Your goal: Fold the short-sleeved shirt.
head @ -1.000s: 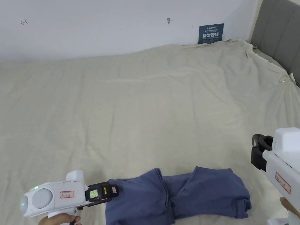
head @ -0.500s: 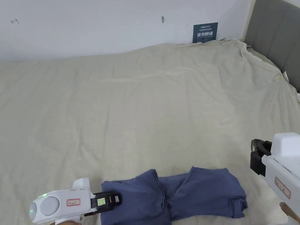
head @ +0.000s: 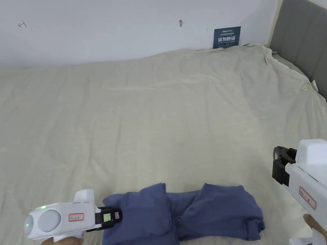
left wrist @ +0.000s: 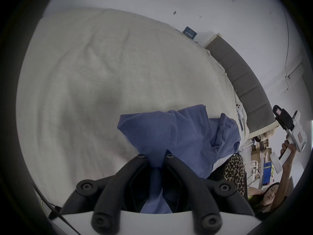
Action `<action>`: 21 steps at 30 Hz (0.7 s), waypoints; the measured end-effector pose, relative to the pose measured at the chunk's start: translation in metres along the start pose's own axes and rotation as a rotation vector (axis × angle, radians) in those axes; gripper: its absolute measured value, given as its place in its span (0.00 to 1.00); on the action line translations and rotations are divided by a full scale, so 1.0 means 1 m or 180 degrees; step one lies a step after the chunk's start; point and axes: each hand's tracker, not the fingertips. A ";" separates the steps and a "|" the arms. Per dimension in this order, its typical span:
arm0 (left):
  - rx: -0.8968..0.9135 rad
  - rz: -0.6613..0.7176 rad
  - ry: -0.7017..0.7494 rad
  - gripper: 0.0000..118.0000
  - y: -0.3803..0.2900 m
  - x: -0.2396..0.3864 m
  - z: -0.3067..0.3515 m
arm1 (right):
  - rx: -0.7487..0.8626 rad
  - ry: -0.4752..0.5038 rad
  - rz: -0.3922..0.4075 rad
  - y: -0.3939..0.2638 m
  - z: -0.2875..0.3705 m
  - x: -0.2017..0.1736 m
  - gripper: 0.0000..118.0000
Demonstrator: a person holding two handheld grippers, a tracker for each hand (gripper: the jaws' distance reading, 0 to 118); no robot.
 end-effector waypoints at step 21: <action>-0.0086 -0.0301 0.0058 0.08 0.033 0.077 0.075 | 0.0041 0.0064 0.0037 0.001 0.005 0.000 0.00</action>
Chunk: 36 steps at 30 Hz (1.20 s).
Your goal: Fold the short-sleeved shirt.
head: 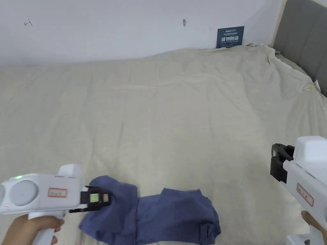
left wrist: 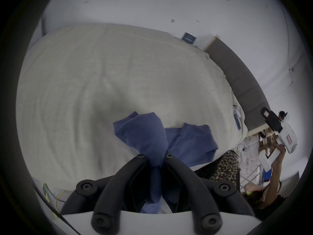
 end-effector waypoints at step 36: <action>0.0075 -0.0901 -0.0392 0.95 0.000 0.148 -0.124 | 0.0003 -0.0246 -0.0113 -0.007 0.023 0.032 0.00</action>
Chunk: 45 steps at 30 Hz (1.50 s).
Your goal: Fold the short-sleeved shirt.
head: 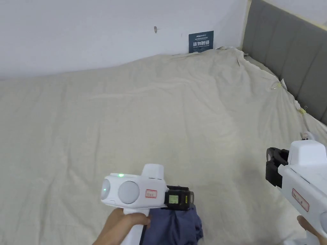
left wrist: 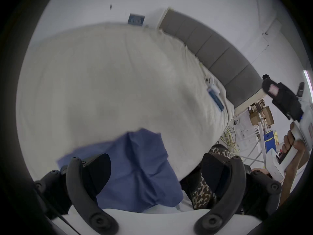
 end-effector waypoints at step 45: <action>0.0475 -0.0248 0.0647 0.00 -0.074 0.056 -0.078 | -0.0024 -0.0005 -0.0135 -0.003 0.004 0.004 0.00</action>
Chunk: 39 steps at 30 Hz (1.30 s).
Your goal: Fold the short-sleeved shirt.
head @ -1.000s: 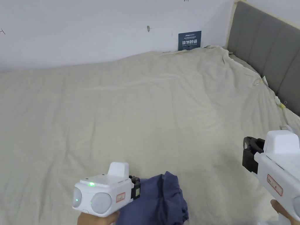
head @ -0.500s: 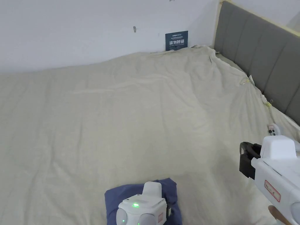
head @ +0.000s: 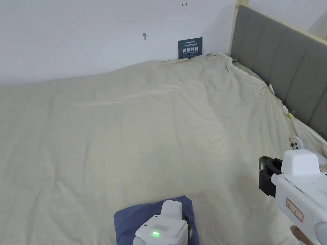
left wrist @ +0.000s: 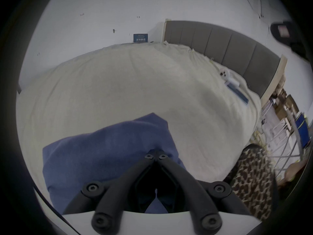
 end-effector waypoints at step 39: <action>0.2184 0.0293 0.1538 0.00 0.059 -0.176 0.227 | 0.0911 0.0275 0.0259 0.037 0.019 -0.103 0.00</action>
